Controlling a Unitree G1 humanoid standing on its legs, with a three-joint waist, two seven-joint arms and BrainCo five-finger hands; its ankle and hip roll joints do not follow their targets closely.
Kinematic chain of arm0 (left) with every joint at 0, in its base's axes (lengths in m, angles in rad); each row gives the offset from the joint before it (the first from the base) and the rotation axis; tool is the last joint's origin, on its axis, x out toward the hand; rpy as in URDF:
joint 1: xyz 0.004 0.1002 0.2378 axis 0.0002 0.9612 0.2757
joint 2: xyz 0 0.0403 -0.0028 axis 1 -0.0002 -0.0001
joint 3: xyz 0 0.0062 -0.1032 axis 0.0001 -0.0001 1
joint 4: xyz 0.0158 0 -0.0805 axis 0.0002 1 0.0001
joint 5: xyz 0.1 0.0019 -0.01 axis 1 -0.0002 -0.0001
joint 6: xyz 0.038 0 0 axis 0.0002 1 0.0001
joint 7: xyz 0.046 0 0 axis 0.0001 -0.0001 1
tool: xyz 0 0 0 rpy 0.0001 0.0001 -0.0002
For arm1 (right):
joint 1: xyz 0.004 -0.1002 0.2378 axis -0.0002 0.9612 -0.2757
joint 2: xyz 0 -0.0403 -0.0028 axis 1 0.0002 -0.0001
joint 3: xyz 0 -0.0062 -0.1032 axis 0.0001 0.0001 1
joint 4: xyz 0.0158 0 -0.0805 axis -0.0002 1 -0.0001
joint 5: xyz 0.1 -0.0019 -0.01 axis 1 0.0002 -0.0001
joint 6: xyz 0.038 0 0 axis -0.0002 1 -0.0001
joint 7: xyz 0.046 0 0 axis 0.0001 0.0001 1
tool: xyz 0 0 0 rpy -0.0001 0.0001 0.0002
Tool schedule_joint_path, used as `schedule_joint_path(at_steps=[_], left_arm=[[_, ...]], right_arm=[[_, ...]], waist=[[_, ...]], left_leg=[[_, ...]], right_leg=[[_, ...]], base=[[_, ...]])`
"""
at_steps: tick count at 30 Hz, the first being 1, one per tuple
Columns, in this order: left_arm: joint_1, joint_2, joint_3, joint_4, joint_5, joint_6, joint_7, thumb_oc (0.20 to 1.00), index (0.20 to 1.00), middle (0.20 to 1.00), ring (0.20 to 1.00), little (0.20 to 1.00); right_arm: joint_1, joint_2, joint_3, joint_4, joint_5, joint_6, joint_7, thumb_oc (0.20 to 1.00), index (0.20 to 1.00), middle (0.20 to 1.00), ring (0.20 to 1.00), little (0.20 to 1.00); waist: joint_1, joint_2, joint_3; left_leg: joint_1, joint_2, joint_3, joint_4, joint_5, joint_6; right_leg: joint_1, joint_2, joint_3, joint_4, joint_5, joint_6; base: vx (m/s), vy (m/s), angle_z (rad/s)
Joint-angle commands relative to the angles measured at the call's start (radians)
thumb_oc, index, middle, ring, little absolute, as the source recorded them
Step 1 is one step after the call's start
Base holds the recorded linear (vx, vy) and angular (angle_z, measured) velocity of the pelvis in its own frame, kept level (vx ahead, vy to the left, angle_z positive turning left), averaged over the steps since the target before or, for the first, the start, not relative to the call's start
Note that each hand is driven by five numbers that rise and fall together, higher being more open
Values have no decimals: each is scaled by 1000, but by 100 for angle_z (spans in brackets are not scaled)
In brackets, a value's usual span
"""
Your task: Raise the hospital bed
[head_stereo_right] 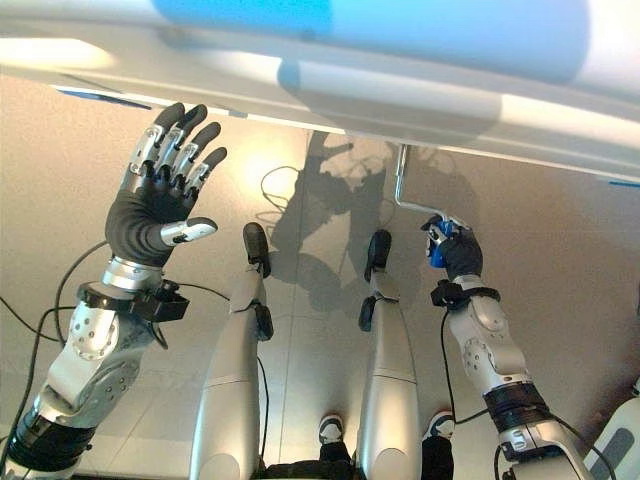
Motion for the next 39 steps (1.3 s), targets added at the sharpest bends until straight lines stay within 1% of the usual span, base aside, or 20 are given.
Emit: schedule_joint_path(at_steps=[1, 2, 6, 8, 9, 10, 12, 14, 15, 16, 18, 20, 24, 25, 26, 27, 29, 32, 38, 39], left_arm=[[43, 17, 64, -88, 21, -52, -18, 1000, 1000, 1000, 1000, 1000], [56, 15, 89, -98, 15, -53, -18, 1000, 1000, 1000, 1000, 1000], [95, 29, 112, -135, 10, -47, -35, 1000, 1000, 1000, 1000, 1000], [102, 47, 108, -145, 8, -43, -46, 1000, 1000, 1000, 1000, 1000], [108, 61, 111, -148, 8, -42, -49, 1000, 1000, 1000, 1000, 1000], [107, 75, 100, -146, 10, -41, -49, 1000, 1000, 1000, 1000, 1000], [105, 79, 94, -143, 12, -40, -49, 1000, 1000, 1000, 1000, 1000], [94, 84, 74, -127, 11, -39, -46, 1000, 1000, 1000, 1000, 1000], [94, 84, 74, -128, 11, -39, -46, 1000, 1000, 1000, 1000, 1000], [79, 76, 49, -114, 21, -33, -39, 1000, 1000, 1000, 1000, 1000], [52, 64, 19, -94, 27, -31, -28, 1000, 1000, 1000, 1000, 1000], [30, 48, -10, -76, 31, -28, -17, 1000, 1000, 1000, 1000, 1000], [-6, 2, -46, -51, 27, -26, 6, 1000, 1000, 1000, 1000, 1000], [-6, 2, -46, -51, 27, -26, 6, 1000, 1000, 1000, 1000, 1000], [-26, -8, -61, -44, 27, -23, 15, 1000, 1000, 1000, 1000, 1000], [-33, -7, -61, -43, 24, -23, 21, 1000, 1000, 1000, 1000, 1000], [-33, -11, -59, -43, 17, -25, 27, 1000, 1000, 1000, 1000, 1000], [-29, -20, -75, -43, 3, -24, 37, 1000, 1000, 1000, 1000, 1000], [-65, -24, -117, -50, -24, -38, 48, 1000, 1000, 1000, 1000, 1000], [-65, -24, -117, -49, -24, -38, 48, 1000, 1000, 1000, 1000, 1000]], right_arm=[[214, -155, -342, -68, 0, -164, -101, 200, 200, 200, 200, 200], [245, -143, -346, -166, 21, -177, -63, 200, 200, 200, 200, 200], [316, -170, -307, -392, 94, -178, 75, 200, 200, 200, 200, 200], [321, -187, -264, -443, 170, -165, 140, 200, 200, 200, 200, 200], [318, -202, -233, -474, 193, -151, 168, 200, 200, 200, 200, 200], [300, -226, -154, -520, 246, -125, 206, 200, 200, 200, 200, 200], [284, -242, -120, -544, 259, -113, 224, 200, 200, 200, 200, 200], [223, -275, -20, -548, 315, -79, 252, 200, 200, 200, 200, 200], [222, -275, -19, -548, 315, -79, 252, 200, 200, 200, 200, 200], [150, -288, 80, -550, 323, -50, 254, 200, 200, 200, 200, 200], [68, -287, 164, -540, 340, -32, 249, 200, 200, 200, 200, 200], [-29, -257, 247, -517, 341, -24, 235, 200, 200, 200, 200, 200], [-203, -146, 352, -452, 333, -26, 186, 200, 200, 200, 200, 200], [-203, -146, 352, -452, 333, -27, 186, 200, 200, 200, 200, 200], [-290, -84, 390, -394, 307, -26, 142, 200, 200, 200, 200, 200], [-338, -63, 405, -368, 282, -25, 120, 200, 200, 200, 200, 200], [-380, -49, 415, -344, 262, -24, 100, 200, 200, 200, 200, 200], [-498, -9, 456, -250, 174, -7, 48, 200, 200, 200, 200, 200], [-657, 114, 482, 45, 96, 16, -25, 200, 200, 200, 200, 200], [-658, 114, 482, 45, 96, 16, -25, 200, 200, 200, 200, 200]], waist=[[-53, -28, -23], [-55, -41, -23], [-54, -57, -23], [-49, -61, -23], [-45, -63, -23], [-34, -64, -23], [-28, -64, -23], [-13, -60, -23], [-13, -60, -23], [4, -51, -23], [24, -40, -23], [43, -28, -23], [83, 0, -23], [82, 0, -23], [102, 14, -23], [110, 19, -23], [118, 23, -23], [139, 33, -23], [168, 52, -23], [168, 52, -23]], left_leg=[[57, 72, -9, 42, -60, -60], [62, 73, -10, 41, -60, -59], [64, 72, -21, 52, -62, -56], [66, 71, -26, 54, -62, -55], [67, 69, -28, 55, -61, -55], [65, 67, -33, 57, -62, -54], [64, 66, -37, 58, -62, -53], [61, 61, -44, 57, -60, -50], [61, 61, -44, 57, -60, -50], [56, 56, -52, 58, -58, -49], [51, 50, -63, 56, -56, -46], [45, 44, -71, 57, -55, -43], [32, 29, -90, 59, -56, -41], [32, 29, -90, 59, -56, -41], [24, 22, -97, 61, -57, -39], [20, 20, -100, 63, -59, -38], [15, 17, -103, 66, -60, -37], [-1, 7, -110, 77, -66, -32], [-28, -4, -113, 100, -77, -25], [-29, -4, -113, 100, -77, -25]], right_leg=[[39, 33, -42, -71, 69, 57], [50, 34, -49, -73, 70, 59], [70, 30, -57, -69, 65, 59], [82, 26, -63, -72, 66, 60], [89, 24, -68, -75, 66, 61], [96, 19, -76, -77, 70, 62], [102, 18, -79, -78, 71, 63], [111, 13, -86, -85, 75, 63], [111, 13, -86, -85, 75, 63], [119, 8, -94, -90, 77, 63], [128, 1, -106, -95, 78, 62], [137, -7, -119, -96, 78, 61], [147, -20, -137, -108, 82, 61], [147, -20, -137, -108, 82, 61], [150, -26, -146, -112, 83, 61], [152, -27, -147, -115, 83, 61], [152, -29, -147, -117, 84, 60], [148, -36, -150, -113, 82, 59], [134, -45, -147, -109, 80, 59], [133, -45, -147, -109, 80, 59]], base=[[6, 8, 5], [11, 7, 6], [4, 3, 1], [3, 7, 3], [8, 15, 7], [7, 8, 6], [3, 14, 8], [2, 23, 8], [9, 28, 9], [10, 16, 7], [12, 20, 8], [11, 28, 8], [7, 8, 7], [6, 29, 5], [6, 38, 0], [11, 42, 3], [7, 13, 3], [14, 31, 8], [17, 35, 4], [15, 39, 1]])
